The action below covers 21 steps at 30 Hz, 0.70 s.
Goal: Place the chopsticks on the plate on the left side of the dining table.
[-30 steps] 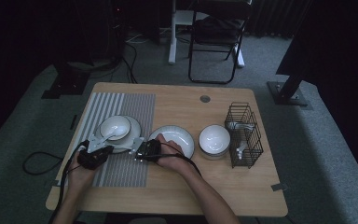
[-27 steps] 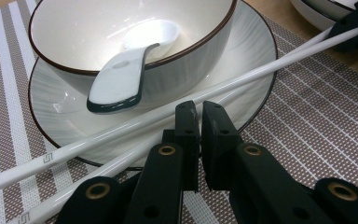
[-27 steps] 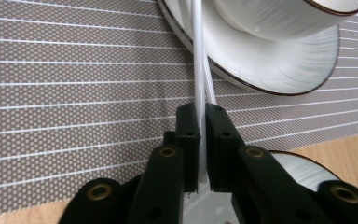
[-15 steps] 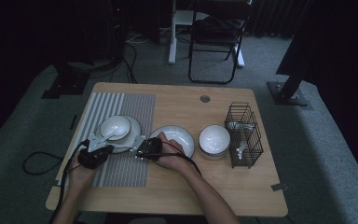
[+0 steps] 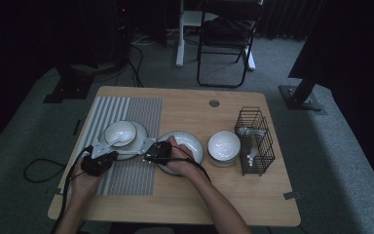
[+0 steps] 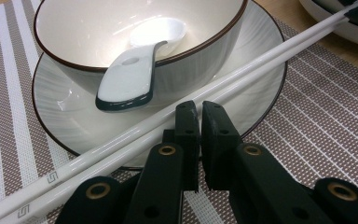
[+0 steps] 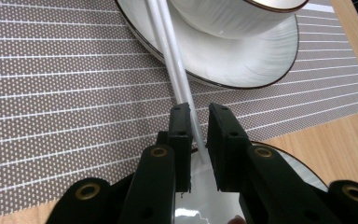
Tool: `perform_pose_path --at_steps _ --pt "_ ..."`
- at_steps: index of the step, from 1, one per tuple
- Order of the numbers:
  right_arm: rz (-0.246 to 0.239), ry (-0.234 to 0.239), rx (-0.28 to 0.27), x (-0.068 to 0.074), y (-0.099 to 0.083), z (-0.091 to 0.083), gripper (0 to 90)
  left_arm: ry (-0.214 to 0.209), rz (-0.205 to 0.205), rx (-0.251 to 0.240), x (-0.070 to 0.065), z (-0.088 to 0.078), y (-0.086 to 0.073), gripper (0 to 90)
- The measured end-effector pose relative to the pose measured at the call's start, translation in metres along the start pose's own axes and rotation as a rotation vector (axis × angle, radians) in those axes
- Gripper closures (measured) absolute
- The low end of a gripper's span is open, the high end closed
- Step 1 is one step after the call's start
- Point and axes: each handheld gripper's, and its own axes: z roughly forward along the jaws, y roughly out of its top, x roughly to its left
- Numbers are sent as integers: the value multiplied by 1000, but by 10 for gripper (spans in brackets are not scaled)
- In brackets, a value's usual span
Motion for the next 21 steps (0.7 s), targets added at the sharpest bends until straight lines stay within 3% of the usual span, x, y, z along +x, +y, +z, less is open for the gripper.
perform_pose_path --at_steps 13,21 --pt "30 -17 -11 -6 -2 -4 761 9 -8 -4 2 -2 -2 863" --pt "36 1 -13 -8 -3 -5 802 13 -7 -3 2 -2 -2 862"
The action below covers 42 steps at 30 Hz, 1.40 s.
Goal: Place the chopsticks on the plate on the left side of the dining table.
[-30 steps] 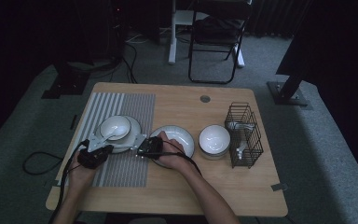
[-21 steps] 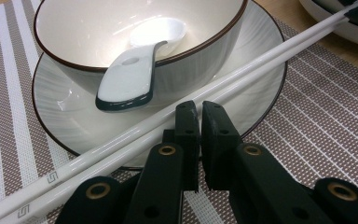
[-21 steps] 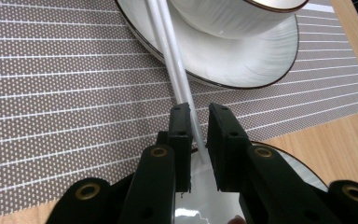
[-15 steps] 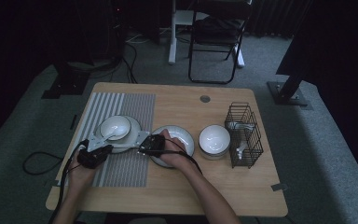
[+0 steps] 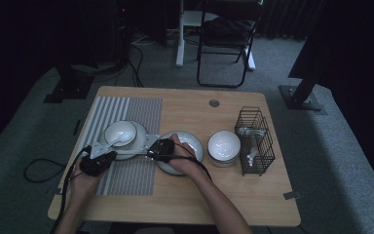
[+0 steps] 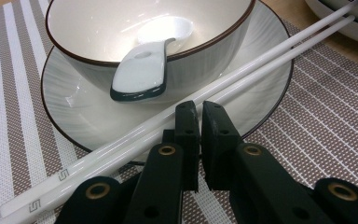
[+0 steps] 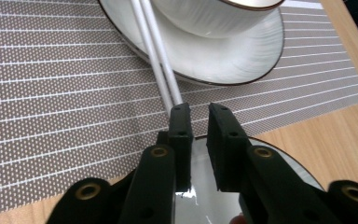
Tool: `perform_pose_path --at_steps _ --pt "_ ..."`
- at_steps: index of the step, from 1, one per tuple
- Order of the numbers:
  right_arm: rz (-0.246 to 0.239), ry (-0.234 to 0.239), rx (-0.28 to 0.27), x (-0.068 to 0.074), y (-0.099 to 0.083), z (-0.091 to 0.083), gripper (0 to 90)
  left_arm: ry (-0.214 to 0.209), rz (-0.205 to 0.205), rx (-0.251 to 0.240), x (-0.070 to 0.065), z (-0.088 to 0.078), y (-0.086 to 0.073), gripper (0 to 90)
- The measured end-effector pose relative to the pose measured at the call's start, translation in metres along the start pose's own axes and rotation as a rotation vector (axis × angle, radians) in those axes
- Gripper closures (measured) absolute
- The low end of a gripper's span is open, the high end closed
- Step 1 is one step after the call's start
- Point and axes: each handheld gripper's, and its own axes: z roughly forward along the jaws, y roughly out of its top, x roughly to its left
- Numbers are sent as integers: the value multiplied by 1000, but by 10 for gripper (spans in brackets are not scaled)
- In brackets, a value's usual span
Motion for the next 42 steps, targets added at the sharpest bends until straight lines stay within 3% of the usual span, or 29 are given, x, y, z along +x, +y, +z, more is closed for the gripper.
perform_pose_path --at_steps 11,17,22,27,33,38,42 --pt "-8 24 1 2 6 7 832 4 1 0 0 0 0 852" --pt "65 8 -46 -9 5 -4 790 -1 2 -6 0 0 0 838" --pt "72 -8 -41 -12 2 -7 774 -6 4 -6 -2 1 1 838" --pt "65 8 -36 -9 2 -4 771 -5 4 -9 -3 2 1 836" --pt "27 63 -36 0 7 3 736 -4 0 -9 -2 1 0 830" --pt "14 63 -5 3 8 10 817 -4 -4 -14 -2 0 -1 830" --pt "8 69 -7 3 9 12 829 -4 -5 -14 -1 0 -1 830"
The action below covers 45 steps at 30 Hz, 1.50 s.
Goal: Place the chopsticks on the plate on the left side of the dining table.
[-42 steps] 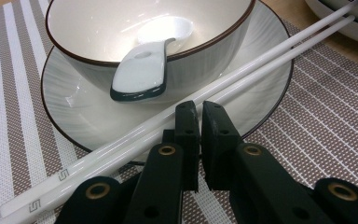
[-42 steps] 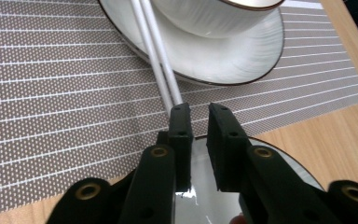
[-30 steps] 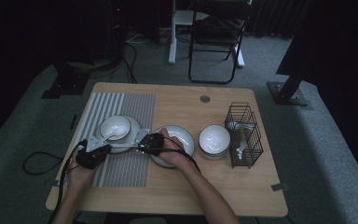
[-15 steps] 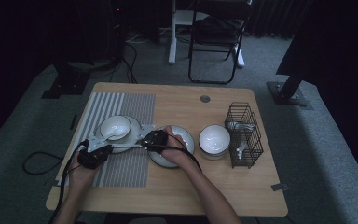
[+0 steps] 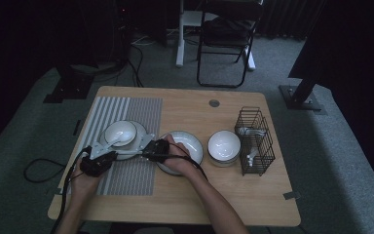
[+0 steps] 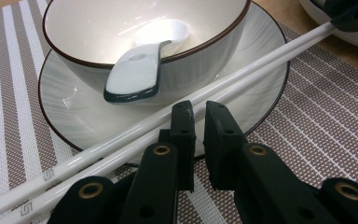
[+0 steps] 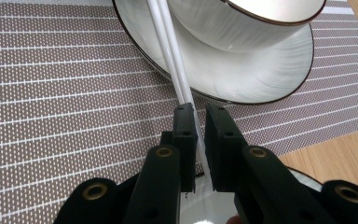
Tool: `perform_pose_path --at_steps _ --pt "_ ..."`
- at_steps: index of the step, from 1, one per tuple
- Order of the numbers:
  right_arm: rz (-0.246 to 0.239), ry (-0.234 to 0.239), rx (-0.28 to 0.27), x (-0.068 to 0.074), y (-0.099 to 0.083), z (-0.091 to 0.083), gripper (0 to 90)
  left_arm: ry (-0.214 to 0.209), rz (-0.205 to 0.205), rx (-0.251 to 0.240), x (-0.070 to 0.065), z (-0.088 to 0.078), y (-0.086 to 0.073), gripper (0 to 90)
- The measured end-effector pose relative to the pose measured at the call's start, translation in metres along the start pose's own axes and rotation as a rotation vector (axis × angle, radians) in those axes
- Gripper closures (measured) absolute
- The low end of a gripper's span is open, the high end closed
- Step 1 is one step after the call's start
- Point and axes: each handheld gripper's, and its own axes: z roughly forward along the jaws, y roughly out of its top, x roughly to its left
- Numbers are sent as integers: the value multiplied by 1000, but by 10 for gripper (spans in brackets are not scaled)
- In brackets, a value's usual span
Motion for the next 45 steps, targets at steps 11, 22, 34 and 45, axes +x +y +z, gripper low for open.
perform_pose_path --at_steps 11,22,34,45 --pt "2 -6 -8 -1 4 4 801 0 2 1 0 0 0 829" --pt "71 -74 -24 -12 1 -15 738 4 0 -2 0 1 0 821" --pt "104 -95 -43 -10 -8 -27 709 -5 3 -5 -2 2 1 793" --pt "114 -91 -89 4 -14 -43 691 14 -7 -47 3 -16 2 753"
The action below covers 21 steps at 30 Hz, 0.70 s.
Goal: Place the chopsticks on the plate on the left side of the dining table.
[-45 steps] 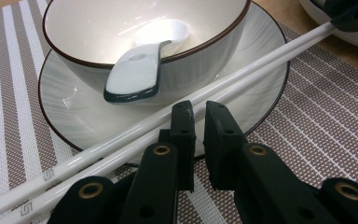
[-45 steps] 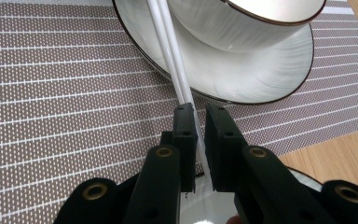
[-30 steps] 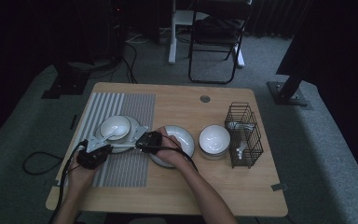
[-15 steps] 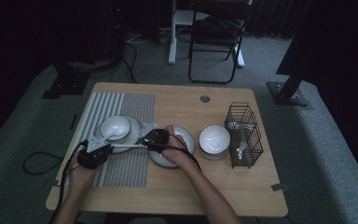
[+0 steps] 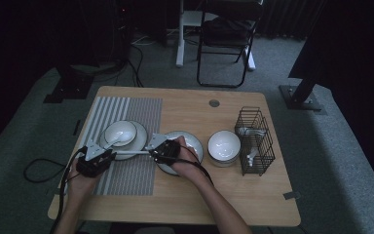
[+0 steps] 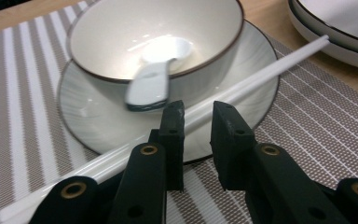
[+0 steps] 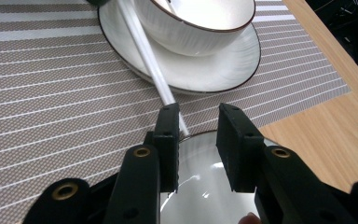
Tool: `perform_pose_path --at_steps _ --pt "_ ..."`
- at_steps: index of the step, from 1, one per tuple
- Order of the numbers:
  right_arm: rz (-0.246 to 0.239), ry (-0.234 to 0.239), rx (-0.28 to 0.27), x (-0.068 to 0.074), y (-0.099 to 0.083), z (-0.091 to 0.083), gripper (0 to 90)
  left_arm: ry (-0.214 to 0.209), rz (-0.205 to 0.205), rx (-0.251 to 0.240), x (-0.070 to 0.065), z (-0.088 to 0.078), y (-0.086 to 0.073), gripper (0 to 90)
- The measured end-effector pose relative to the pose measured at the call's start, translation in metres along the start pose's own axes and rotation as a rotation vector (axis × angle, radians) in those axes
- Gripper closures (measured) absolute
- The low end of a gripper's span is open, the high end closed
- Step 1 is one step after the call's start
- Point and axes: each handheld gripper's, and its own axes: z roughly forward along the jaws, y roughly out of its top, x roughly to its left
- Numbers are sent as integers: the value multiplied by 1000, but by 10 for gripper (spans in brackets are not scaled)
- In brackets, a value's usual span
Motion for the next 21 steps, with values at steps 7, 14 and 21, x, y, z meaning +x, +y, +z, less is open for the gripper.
perform_pose_path --at_steps 7,14,21 --pt "15 1 -8 8 -7 -5 668 15 -21 -18 7 -11 -1 732" --pt "28 1 -18 14 -15 -9 648 38 -49 -41 17 -27 -5 722" --pt "43 3 -21 18 -21 -9 643 82 -75 -38 30 -38 -13 722"
